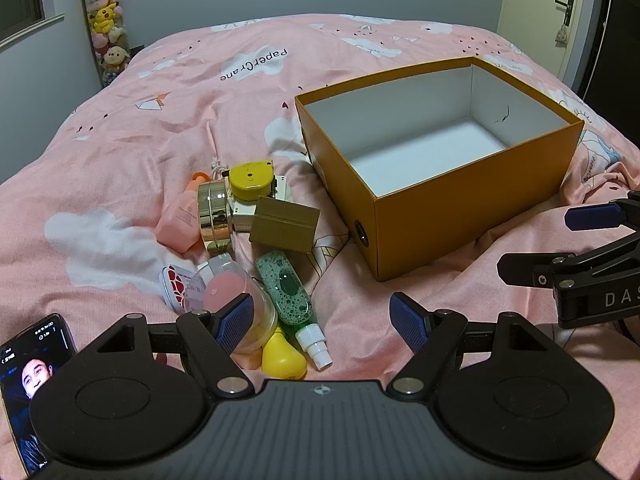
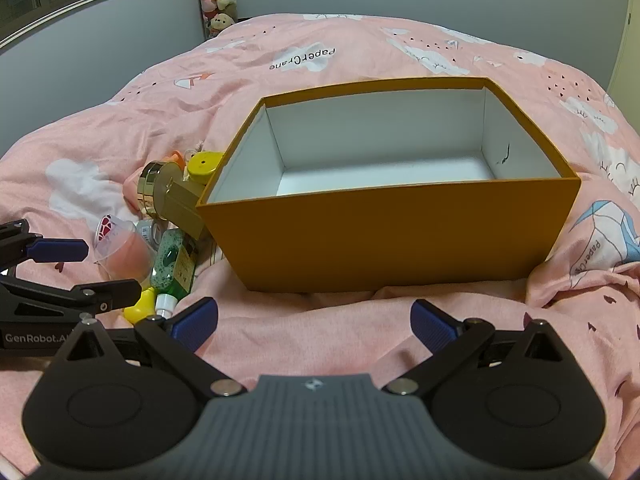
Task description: Organize rigid objects
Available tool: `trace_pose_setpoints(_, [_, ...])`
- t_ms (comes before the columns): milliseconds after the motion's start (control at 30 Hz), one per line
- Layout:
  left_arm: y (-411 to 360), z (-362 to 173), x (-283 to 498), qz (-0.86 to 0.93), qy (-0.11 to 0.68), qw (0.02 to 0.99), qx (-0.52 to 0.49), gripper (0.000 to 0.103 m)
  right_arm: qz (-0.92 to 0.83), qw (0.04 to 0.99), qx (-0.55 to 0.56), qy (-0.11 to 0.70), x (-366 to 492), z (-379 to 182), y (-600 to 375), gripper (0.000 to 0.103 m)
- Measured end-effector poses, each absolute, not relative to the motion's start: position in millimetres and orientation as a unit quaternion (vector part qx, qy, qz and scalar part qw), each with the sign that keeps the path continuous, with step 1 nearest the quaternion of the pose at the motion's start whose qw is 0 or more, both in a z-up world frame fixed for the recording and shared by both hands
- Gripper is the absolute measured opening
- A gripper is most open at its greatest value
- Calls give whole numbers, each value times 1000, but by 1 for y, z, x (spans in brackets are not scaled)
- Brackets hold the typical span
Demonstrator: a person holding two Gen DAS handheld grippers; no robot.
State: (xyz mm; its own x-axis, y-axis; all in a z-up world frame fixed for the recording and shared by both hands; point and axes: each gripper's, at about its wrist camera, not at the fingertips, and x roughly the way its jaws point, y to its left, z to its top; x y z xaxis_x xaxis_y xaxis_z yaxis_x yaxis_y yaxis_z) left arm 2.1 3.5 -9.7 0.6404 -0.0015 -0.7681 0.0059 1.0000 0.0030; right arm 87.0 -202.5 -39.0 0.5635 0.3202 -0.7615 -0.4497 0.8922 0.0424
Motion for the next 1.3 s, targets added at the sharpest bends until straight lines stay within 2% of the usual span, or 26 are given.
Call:
trace_pose_setpoints(733, [2,-7,1,-42,414,909,-5,89,221,872,-89,427,91,-41,-199,101])
trace_pose_setpoints(1000, [26,2,8,-82,425,899,-64,67,277,862,-103,412,94,-31,-192,100])
trace_pose_setpoints(1133, [46,9,16,-80,436,892,-86,65,305,860,-106,396,103,-17,-184,99])
trace_pose_setpoints(1167, [50,12,19,-74,437,893,-83,64,317,857,-105,393,107,-13,-181,95])
trace_pose_setpoints(1200, [54,14,20,-65,436,894,-75,64,327,854,-108,391,109,-9,-177,87])
trace_pose_setpoints(1300, [65,18,28,-47,448,892,-46,65,364,841,-126,381,117,-1,-160,79])
